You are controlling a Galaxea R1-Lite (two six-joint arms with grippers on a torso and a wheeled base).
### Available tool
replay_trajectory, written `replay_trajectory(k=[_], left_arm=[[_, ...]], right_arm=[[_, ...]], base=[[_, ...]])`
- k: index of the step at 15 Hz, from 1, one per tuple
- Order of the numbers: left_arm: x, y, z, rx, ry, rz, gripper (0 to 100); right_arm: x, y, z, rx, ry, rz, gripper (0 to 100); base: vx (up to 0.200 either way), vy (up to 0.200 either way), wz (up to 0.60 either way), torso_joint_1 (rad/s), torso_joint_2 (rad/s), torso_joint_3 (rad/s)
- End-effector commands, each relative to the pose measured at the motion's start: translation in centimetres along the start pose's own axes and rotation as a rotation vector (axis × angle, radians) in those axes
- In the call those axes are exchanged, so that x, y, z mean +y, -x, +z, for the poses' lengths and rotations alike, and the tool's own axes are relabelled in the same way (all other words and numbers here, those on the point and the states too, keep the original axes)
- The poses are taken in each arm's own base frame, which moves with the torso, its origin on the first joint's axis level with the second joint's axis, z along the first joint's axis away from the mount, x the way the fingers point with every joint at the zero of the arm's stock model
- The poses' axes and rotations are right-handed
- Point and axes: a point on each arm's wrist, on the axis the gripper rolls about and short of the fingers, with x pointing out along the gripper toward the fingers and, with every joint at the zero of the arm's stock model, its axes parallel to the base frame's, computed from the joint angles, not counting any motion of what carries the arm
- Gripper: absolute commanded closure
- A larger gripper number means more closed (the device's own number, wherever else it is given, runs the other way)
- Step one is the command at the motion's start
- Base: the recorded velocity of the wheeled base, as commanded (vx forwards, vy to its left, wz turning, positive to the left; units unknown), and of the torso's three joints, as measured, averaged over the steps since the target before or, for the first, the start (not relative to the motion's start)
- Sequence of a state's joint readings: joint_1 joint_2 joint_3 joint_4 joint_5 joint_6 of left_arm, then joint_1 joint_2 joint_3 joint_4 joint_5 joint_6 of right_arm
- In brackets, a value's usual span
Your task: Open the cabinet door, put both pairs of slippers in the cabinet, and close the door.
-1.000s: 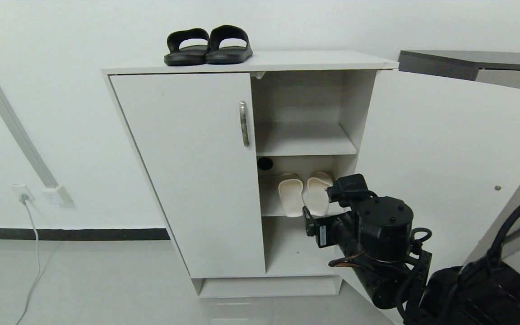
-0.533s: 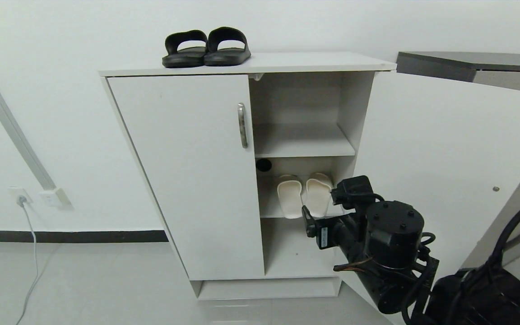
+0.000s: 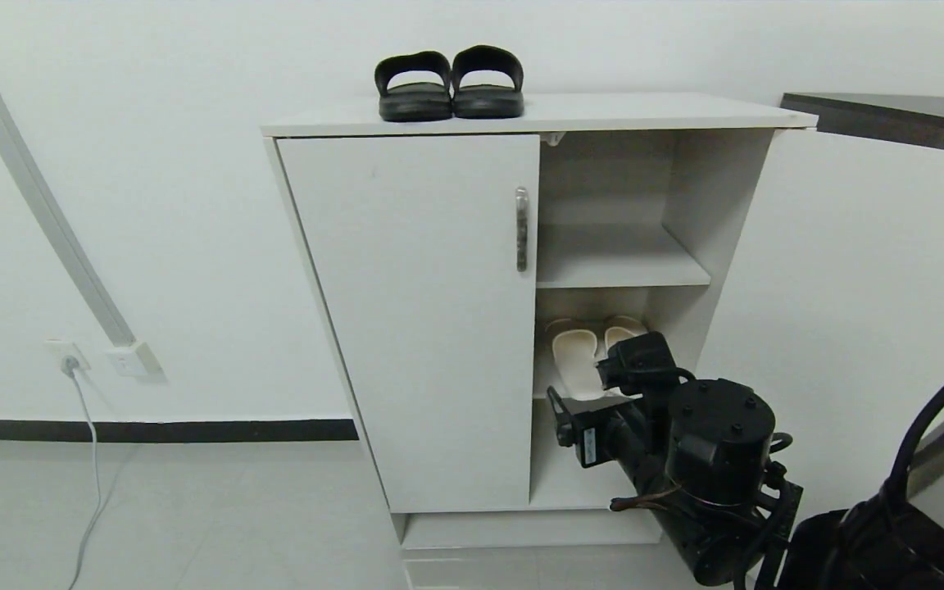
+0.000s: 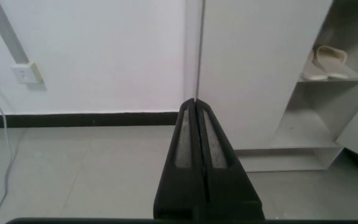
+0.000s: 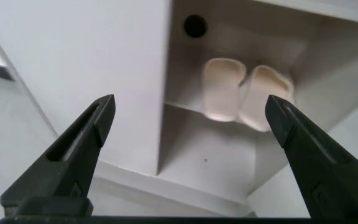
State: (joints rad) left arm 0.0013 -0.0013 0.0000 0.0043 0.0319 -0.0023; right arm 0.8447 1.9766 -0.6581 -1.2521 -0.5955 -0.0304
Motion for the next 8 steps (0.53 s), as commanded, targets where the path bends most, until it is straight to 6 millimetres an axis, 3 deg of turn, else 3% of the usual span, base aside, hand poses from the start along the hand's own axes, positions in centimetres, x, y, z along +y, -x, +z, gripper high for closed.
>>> replay_trajectory(k=[1, 4, 8], left_arm=[[0.0, -0.01, 0.0, 0.002, 0.001, 0.001, 100], [0.0, -0.01, 0.0, 0.002, 0.001, 0.001, 100], [0.0, -0.01, 0.0, 0.002, 0.004, -0.001, 100]], right_arm=[[0.02, -0.08, -0.34, 0.01, 0.007, 0.0, 0], [0.06, -0.03, -0.39, 0.012, 0.009, 0.001, 0], [0.12, -0.04, -0.41, 0.012, 0.009, 0.003, 0]], base=[[0.0, 0.2, 0.0, 0.002, 0.0, 0.007], [0.0, 0.2, 0.0, 0.005, 0.0, 0.001], [0.0, 0.0, 0.0, 0.0, 0.0, 0.0]])
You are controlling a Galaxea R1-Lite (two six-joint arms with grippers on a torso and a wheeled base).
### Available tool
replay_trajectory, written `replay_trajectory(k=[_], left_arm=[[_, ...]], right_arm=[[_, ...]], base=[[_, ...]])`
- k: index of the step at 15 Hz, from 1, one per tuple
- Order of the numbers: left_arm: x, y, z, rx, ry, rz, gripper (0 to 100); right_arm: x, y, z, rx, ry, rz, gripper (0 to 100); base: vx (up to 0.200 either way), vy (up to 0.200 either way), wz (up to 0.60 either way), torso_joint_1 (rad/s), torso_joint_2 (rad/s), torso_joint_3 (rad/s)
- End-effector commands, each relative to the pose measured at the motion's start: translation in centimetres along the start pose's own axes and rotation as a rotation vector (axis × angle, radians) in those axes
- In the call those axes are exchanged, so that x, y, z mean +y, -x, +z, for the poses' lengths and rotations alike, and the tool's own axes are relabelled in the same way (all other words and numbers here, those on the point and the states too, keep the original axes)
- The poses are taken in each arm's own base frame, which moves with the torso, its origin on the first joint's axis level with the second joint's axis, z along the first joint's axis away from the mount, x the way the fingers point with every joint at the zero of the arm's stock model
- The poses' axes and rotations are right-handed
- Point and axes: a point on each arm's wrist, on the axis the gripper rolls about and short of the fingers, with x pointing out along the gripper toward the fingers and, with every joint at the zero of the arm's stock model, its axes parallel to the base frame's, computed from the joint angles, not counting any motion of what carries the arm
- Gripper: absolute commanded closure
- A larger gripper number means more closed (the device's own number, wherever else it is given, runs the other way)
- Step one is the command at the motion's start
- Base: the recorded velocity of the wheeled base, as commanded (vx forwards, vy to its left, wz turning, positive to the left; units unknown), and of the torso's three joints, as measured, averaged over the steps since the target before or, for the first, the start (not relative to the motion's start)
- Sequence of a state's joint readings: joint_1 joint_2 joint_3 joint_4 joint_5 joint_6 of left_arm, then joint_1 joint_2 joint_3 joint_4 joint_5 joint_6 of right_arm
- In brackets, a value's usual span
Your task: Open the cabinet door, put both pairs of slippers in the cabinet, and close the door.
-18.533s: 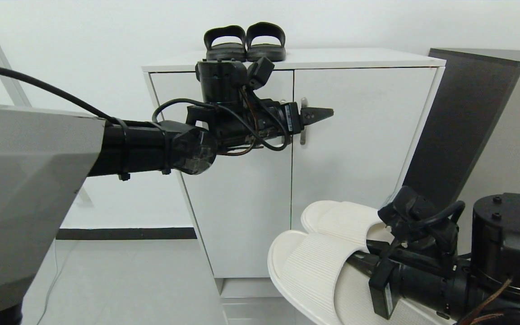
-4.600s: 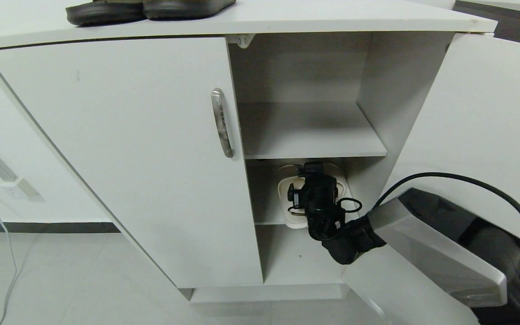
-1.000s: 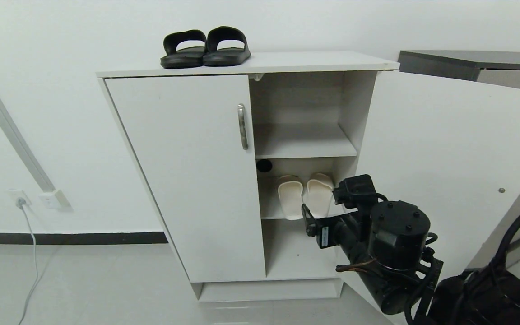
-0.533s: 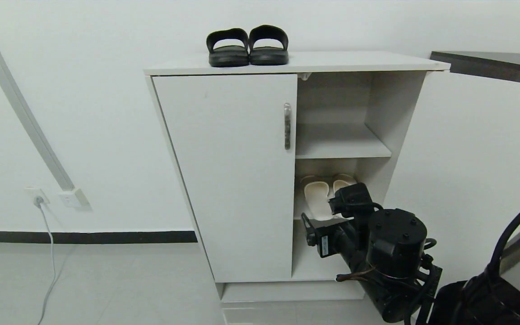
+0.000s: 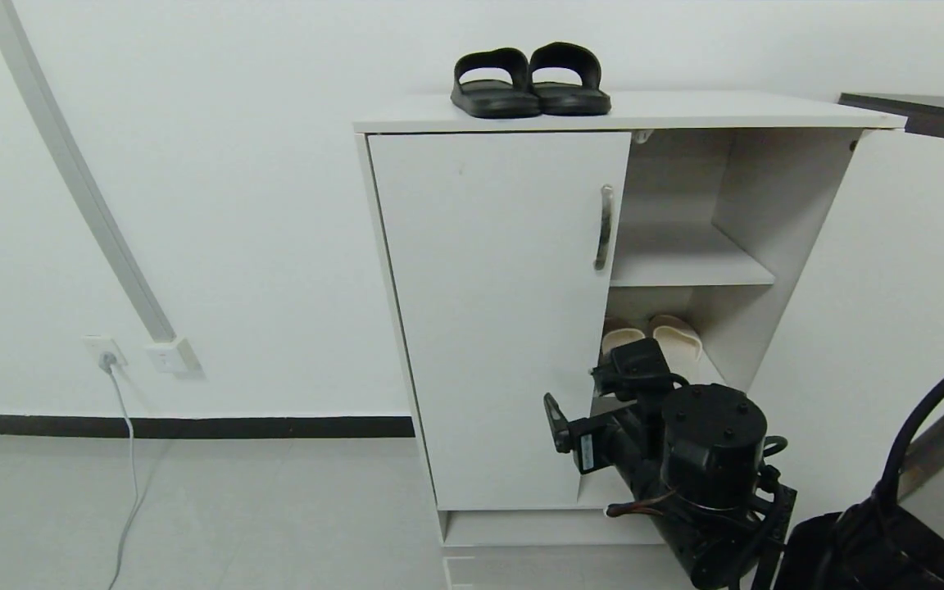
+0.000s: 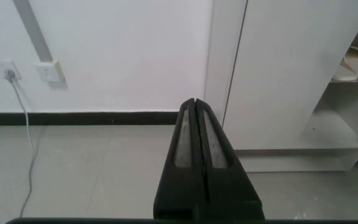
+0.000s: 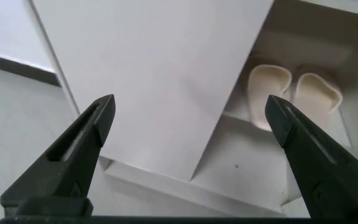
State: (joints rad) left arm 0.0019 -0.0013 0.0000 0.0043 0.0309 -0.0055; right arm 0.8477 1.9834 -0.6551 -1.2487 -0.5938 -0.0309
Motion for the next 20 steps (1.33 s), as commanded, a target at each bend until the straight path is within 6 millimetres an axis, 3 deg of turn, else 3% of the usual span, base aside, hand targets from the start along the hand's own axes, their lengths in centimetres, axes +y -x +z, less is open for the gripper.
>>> replay_trajectory(k=[1, 9, 20], left_arm=[[0.0, -0.01, 0.0, 0.002, 0.001, -0.001, 100], [0.0, -0.01, 0.0, 0.002, 0.001, -0.001, 100], [0.0, -0.01, 0.0, 0.002, 0.001, -0.001, 100]], right_arm=[[-0.01, -0.05, 0.01, -0.002, -0.002, -0.002, 0], [0.0, 0.03, -0.11, 0.003, 0.002, -0.004, 0], [-0.07, 0.14, -0.3, 0.009, 0.012, -0.003, 0]], base=[[0.0, 0.0, 0.0, 0.0, 0.0, 0.0], [0.0, 0.0, 0.0, 0.0, 0.0, 0.0], [0.0, 0.0, 0.0, 0.06, -0.4, -0.337]])
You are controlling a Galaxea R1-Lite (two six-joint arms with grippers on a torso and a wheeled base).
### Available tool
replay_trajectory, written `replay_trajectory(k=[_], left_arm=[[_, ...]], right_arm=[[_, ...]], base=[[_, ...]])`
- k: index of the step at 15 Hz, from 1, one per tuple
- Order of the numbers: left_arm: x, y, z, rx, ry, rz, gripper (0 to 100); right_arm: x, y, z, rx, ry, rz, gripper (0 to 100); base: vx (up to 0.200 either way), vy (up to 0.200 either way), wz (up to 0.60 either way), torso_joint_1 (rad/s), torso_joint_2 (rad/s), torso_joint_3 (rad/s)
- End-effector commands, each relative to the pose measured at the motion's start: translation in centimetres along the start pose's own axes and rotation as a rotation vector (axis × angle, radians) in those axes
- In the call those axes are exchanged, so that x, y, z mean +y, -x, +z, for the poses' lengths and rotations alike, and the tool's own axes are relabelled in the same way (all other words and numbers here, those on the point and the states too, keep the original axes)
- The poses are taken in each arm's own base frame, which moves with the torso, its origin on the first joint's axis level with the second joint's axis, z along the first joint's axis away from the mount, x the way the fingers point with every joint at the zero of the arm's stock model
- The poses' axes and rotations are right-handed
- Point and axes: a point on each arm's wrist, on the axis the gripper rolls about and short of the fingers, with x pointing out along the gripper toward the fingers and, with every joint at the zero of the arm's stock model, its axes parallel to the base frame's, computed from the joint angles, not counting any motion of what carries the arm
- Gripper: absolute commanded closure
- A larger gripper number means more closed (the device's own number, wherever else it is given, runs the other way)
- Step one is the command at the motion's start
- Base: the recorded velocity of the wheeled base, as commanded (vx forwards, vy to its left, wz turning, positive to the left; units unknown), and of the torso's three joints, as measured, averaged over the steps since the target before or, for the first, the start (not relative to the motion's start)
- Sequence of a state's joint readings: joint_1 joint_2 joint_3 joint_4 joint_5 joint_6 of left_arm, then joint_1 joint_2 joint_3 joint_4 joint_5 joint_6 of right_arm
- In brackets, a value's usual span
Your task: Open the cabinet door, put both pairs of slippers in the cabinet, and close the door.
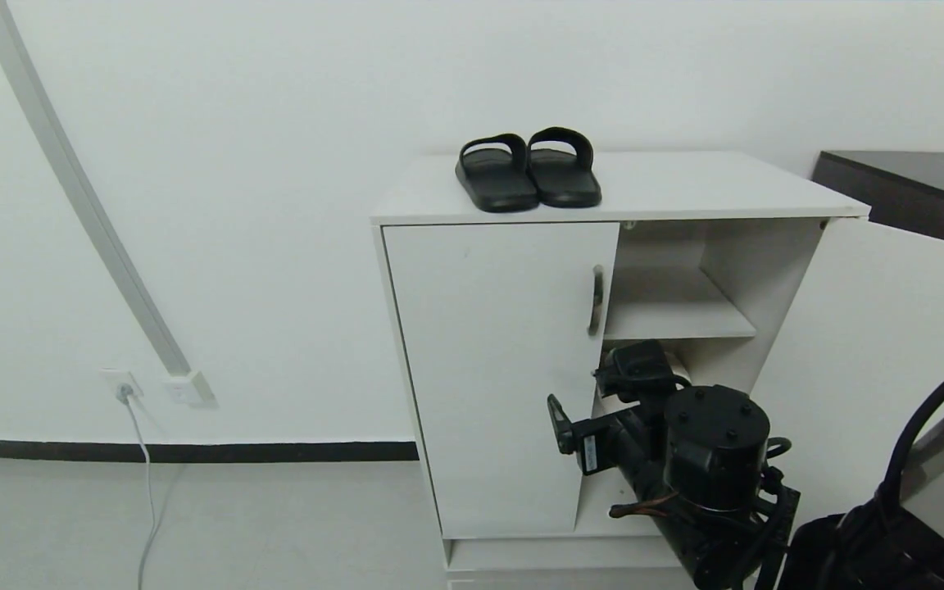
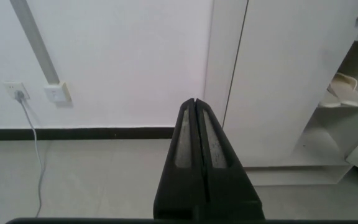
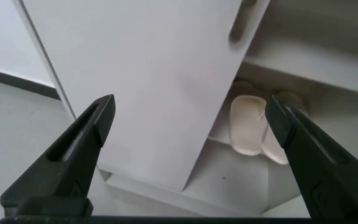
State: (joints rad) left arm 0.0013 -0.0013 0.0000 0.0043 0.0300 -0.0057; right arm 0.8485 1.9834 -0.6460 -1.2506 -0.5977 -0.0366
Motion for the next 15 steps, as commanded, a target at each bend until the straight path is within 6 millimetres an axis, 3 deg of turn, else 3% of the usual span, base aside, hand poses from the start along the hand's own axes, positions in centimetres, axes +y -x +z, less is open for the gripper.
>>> replay_trajectory(k=[1, 15], left_arm=[[0.0, -0.01, 0.0, 0.002, 0.0, 0.001, 100], [0.0, -0.01, 0.0, 0.002, -0.003, 0.001, 100]], right_arm=[[-0.04, 0.05, -0.18, 0.006, 0.004, 0.001, 0], [0.0, 0.02, -0.71, 0.022, 0.012, 0.001, 0]], base=[[0.0, 0.0, 0.0, 0.134, -0.48, -0.334], [0.0, 0.0, 0.0, 0.185, -0.5, -0.323]])
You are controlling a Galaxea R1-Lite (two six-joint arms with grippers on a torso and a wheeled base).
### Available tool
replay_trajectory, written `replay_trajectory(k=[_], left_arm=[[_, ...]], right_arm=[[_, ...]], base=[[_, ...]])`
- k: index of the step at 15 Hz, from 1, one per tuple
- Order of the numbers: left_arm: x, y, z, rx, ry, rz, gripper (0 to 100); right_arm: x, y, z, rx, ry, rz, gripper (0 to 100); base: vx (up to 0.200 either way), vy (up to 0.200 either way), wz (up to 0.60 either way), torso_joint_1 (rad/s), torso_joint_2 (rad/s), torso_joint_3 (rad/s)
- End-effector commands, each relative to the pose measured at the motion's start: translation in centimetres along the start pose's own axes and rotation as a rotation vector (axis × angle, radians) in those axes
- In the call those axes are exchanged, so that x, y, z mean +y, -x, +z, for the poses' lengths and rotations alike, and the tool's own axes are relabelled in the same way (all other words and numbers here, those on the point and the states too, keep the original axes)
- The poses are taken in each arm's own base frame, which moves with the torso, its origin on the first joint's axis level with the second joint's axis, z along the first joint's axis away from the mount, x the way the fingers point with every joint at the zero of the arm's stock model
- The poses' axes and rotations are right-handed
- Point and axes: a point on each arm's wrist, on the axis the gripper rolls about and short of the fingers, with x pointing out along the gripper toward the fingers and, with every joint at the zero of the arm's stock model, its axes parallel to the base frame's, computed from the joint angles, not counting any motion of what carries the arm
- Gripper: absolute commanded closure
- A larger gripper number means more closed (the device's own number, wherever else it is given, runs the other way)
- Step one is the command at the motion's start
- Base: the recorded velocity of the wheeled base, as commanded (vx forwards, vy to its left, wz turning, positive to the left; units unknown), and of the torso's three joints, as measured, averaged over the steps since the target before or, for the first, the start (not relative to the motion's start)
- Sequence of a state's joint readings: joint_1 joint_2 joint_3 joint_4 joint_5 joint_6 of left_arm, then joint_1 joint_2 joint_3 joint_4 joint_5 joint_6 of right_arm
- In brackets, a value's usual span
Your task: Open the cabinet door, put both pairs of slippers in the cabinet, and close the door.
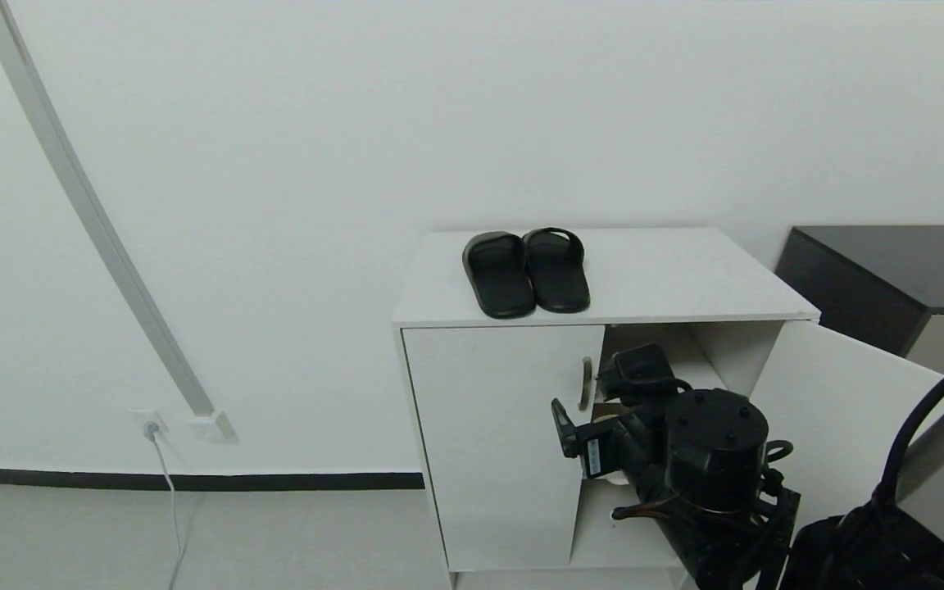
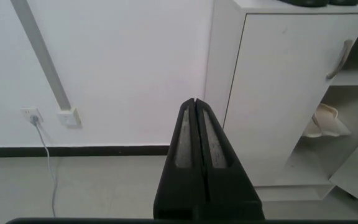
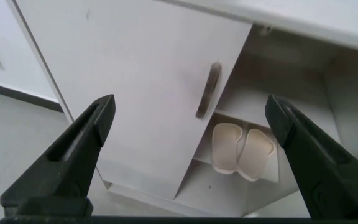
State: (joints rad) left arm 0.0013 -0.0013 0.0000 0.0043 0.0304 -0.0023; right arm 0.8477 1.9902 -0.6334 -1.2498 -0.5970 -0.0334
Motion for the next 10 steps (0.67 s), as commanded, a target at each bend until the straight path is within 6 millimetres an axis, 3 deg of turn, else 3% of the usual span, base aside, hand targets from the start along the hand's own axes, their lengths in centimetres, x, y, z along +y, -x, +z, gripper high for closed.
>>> replay_trajectory(k=[1, 10], left_arm=[[0.0, -0.01, 0.0, 0.002, 0.002, 0.001, 100], [0.0, -0.01, 0.0, 0.002, 0.002, 0.001, 100]], right_arm=[[0.06, -0.04, -0.2, 0.005, 0.003, 0.001, 0], [0.18, 0.33, -0.39, 0.012, 0.012, 0.01, 0]], base=[[0.0, 0.0, 0.0, 0.232, -0.56, -0.325], [0.0, 0.0, 0.0, 0.24, -0.54, -0.301]])
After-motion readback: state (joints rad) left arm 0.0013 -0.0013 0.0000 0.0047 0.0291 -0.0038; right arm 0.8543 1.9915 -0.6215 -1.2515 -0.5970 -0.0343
